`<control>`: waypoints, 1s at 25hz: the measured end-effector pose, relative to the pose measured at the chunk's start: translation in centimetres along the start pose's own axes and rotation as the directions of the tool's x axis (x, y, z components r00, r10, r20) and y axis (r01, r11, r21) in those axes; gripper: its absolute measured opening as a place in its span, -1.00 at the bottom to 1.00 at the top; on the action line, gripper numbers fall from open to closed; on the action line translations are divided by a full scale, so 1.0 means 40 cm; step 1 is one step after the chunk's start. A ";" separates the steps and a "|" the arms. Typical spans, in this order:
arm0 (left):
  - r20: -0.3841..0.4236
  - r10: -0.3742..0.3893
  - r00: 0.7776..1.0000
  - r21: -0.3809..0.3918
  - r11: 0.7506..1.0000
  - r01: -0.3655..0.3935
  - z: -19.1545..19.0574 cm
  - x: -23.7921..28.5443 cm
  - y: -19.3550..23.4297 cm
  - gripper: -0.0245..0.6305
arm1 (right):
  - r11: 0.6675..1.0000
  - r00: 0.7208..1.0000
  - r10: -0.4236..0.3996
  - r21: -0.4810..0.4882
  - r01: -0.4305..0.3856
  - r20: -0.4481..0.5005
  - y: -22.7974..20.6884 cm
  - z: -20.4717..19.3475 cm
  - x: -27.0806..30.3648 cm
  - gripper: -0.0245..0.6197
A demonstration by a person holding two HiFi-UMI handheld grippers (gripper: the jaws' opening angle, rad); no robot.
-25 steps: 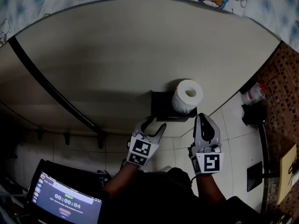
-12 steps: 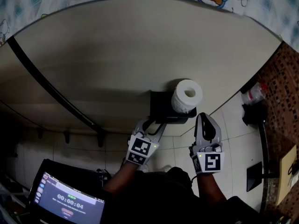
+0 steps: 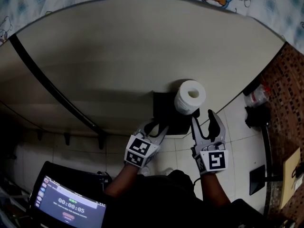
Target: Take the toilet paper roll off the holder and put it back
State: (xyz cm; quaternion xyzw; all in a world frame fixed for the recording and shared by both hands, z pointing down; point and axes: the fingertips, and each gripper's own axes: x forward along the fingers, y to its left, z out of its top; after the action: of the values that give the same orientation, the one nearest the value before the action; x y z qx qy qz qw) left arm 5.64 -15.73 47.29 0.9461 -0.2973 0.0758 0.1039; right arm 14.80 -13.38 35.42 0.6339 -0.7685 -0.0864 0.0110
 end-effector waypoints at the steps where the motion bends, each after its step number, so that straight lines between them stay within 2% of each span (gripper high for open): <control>1: -0.005 -0.009 1.000 -0.007 1.000 0.009 0.001 -0.001 -0.001 -0.45 | 1.000 1.000 0.017 0.014 -0.017 -0.024 0.010 -0.012 0.013 0.08; 4: -0.014 -0.034 0.999 -0.029 0.999 0.034 0.002 -0.003 -0.008 -0.45 | 0.998 0.996 0.045 0.045 -0.042 -0.073 0.032 -0.029 0.055 0.47; 8: -0.016 -0.051 0.999 -0.047 0.998 0.051 0.004 -0.012 -0.014 -0.46 | 0.997 0.991 0.043 0.063 -0.036 -0.125 0.037 -0.047 0.114 0.67; 16: -0.036 -0.047 0.998 -0.040 0.998 0.045 -0.001 -0.019 -0.013 -0.51 | 0.996 0.985 0.006 0.086 0.009 -0.175 -0.004 -0.059 0.191 0.68; 17: -0.036 -0.046 0.998 -0.042 0.998 0.045 0.000 -0.021 -0.014 -0.51 | 0.996 0.985 0.007 0.087 0.008 -0.175 -0.006 -0.057 0.195 0.65; 19: -0.032 -0.043 0.999 -0.044 0.998 0.042 -0.001 -0.025 -0.016 -0.51 | 0.996 0.984 0.016 0.084 -0.001 -0.179 -0.004 -0.054 0.198 0.43; 25: -0.030 -0.040 0.999 -0.057 0.998 0.038 0.002 -0.029 -0.012 -0.52 | 0.994 0.985 0.055 0.106 -0.038 -0.165 0.005 -0.031 0.196 0.40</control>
State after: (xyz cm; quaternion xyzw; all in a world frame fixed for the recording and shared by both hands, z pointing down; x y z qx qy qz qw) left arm 4.99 -14.73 46.92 0.9471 -0.2792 0.0802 0.1365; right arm 13.23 -21.16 35.96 0.6206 -0.7828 0.0071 0.0451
